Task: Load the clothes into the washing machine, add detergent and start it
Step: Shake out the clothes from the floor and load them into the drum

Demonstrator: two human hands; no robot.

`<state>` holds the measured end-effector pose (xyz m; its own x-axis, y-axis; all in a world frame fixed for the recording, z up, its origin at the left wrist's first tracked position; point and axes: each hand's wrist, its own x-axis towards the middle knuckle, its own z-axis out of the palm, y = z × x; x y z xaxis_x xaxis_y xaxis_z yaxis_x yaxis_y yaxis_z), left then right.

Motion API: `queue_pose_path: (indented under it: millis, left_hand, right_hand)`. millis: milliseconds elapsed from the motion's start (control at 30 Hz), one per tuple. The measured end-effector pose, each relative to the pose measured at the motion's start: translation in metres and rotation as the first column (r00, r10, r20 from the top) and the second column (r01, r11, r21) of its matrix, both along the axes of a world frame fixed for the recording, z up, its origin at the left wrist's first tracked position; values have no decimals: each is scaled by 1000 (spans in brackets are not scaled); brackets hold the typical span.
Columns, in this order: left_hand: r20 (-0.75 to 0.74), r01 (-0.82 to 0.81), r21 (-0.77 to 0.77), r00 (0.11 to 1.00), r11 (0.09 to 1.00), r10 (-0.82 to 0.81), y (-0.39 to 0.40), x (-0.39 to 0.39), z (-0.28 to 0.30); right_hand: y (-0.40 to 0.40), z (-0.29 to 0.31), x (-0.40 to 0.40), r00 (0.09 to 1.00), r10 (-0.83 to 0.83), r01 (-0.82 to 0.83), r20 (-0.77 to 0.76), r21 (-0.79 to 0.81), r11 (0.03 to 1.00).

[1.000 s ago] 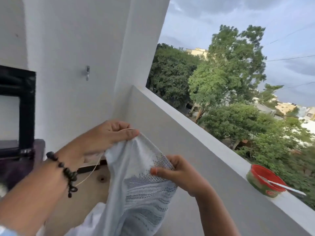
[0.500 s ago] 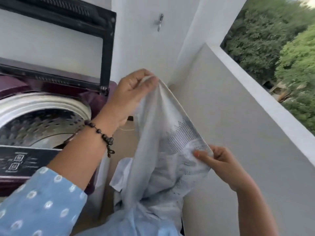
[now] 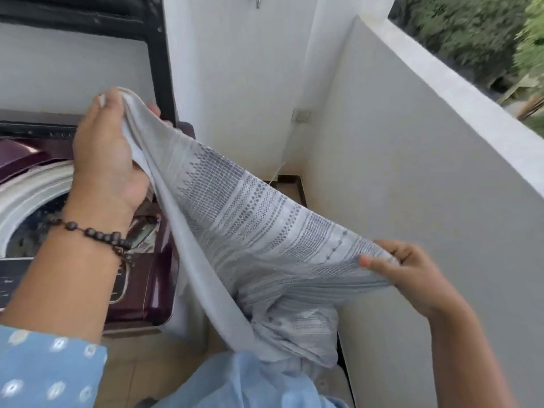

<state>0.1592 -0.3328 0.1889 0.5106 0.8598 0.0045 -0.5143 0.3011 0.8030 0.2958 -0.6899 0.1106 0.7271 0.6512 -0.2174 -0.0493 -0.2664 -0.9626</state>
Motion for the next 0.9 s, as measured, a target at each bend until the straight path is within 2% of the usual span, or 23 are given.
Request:
queue_pose_path:
  millis: [133, 167, 233, 267, 300, 333, 367, 400, 467, 567, 633, 700, 767, 833, 900]
  left_hand:
    - [-92, 142, -65, 985, 988, -147, -16, 9, -6]
    - [-118, 191, -17, 974, 981, -192, -22, 9, -6]
    - [-177, 345, 223, 934, 912, -311, -35, 6, -8]
    - [-247, 445, 380, 894, 811, -375, -41, 4, -7]
    - [-367, 549, 518, 835, 656, -409, -48, 2, -4]
    - [-519, 643, 595, 765, 482, -381, -55, 0, -2]
    - [-650, 712, 606, 700, 354, -295, -60, 0, -2]
    - [-720, 742, 603, 664, 294, -202, -63, 1, -3]
    - [-720, 722, 614, 678, 318, -150, -66, 2, -5]
    - [-635, 636, 606, 749, 478, -189, -62, 6, -12]
    - [-578, 581, 562, 785, 589, -223, -58, 12, -13]
    - [-525, 592, 465, 783, 658, -334, -64, 19, -8]
    - [-512, 651, 425, 746, 629, -425, -80, 29, -5]
    - [-537, 691, 488, 719, 534, -440, -98, 39, -4]
    - [-581, 715, 555, 699, 425, -418, -112, 49, -4]
  right_hand:
    - [1, 30, 14, 979, -198, 174, 54, 288, 942]
    - [1, 37, 17, 970, -230, 193, 72, 342, 920]
    - [0, 54, 22, 948, -306, 242, 85, 432, 869]
    - [0, 62, 23, 936, -339, 261, 88, 470, 843]
    - [1, 67, 24, 925, -370, 279, 92, 499, 820]
    - [1, 70, 24, 915, -392, 290, 95, 521, 803]
    - [1, 72, 24, 904, -415, 303, 100, 534, 790]
    - [1, 73, 25, 897, -430, 312, 108, 535, 785]
    - [-1, 73, 25, 896, -427, 306, 125, 523, 796]
    - [-5, 65, 25, 893, -391, 275, 221, 420, 865]
    - [-7, 57, 29, 869, -333, 269, 365, 218, 938]
    - [-5, 53, 31, 880, -200, 236, 431, -31, 971]
    - [8, 54, 24, 910, -86, 135, 406, -94, 986]
    - [36, 56, 7, 910, 36, -20, 413, -43, 999]
    - [66, 50, -8, 858, 144, -150, 494, -27, 988]
